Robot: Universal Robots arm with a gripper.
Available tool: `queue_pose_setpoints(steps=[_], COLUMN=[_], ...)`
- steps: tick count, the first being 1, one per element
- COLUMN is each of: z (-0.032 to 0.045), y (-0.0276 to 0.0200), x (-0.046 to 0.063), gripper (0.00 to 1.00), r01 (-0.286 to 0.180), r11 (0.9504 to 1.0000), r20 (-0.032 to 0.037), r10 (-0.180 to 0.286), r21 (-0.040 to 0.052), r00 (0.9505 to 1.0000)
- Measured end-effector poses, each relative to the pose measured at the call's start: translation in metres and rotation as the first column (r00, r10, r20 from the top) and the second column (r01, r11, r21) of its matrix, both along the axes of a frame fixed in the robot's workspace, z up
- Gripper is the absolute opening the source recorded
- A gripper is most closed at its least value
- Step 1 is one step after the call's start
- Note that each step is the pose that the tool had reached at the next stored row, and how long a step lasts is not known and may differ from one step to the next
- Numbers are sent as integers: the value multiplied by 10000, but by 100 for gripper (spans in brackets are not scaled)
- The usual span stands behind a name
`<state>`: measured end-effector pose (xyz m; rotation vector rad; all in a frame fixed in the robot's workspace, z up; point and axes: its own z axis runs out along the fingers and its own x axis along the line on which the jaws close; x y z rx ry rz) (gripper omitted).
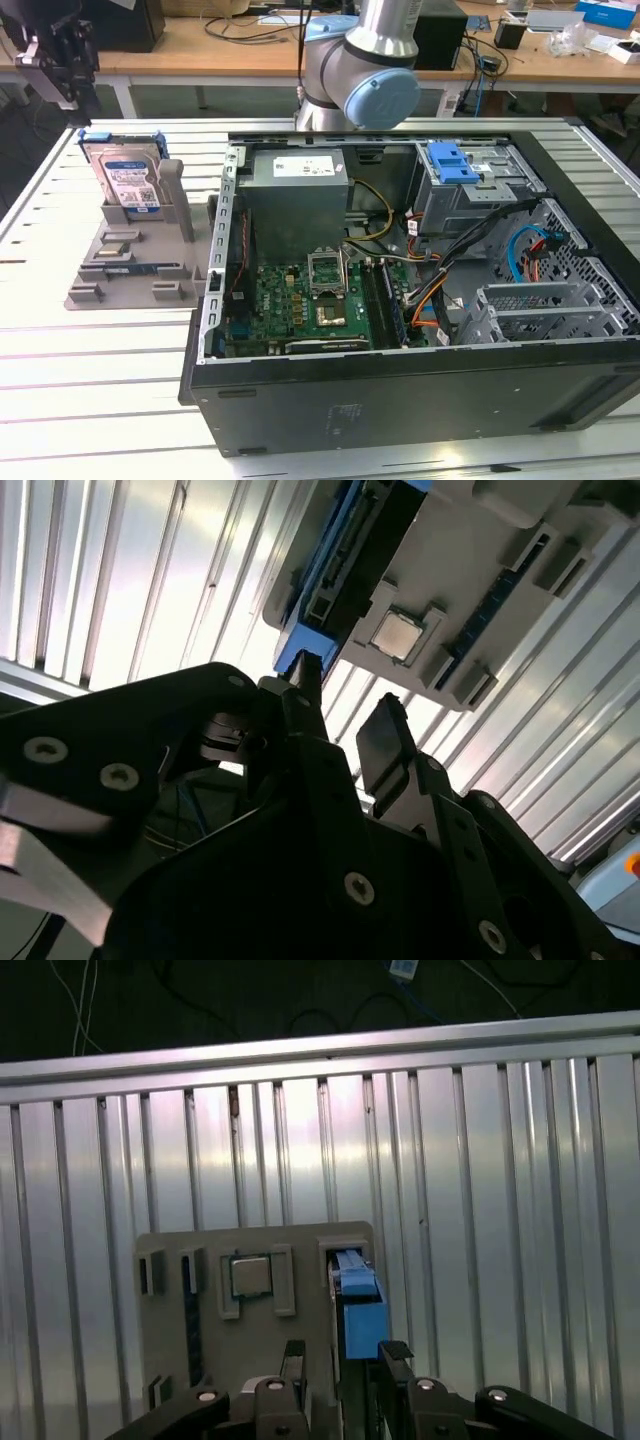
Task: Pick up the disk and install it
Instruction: 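Pick up the disk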
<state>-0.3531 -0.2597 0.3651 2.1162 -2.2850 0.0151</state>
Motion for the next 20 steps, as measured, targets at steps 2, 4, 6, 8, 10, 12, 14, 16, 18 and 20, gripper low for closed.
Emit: queue_pose_setpoints(steps=[2,4,6,8,10,12,14,16,18,20], z=[-52,-92,-151,-188,-264,-343,-407,-452,-498,-533], y=[24,44,75,83,85,85,85,85,85,85], x=[2,2,2,2,2,2,2,3,3,4], gripper=[42,42,42,42,42,42,42,42,42,42], r01=[-41,-149,-279,-348,-463,-581,-670,-732,-794,-842], r11=[10000,9999,9996,9994,9989,9983,9977,9973,9968,9964], r20=[0,-1,1,2,0,-1,-1,-1,-2,-3], r10=[41,149,279,348,463,581,670,732,794,842], r21=[1,0,1,1,0,0,0,0,0,0], r00=[10000,9999,9996,9994,9989,9983,9977,9973,9968,9964])
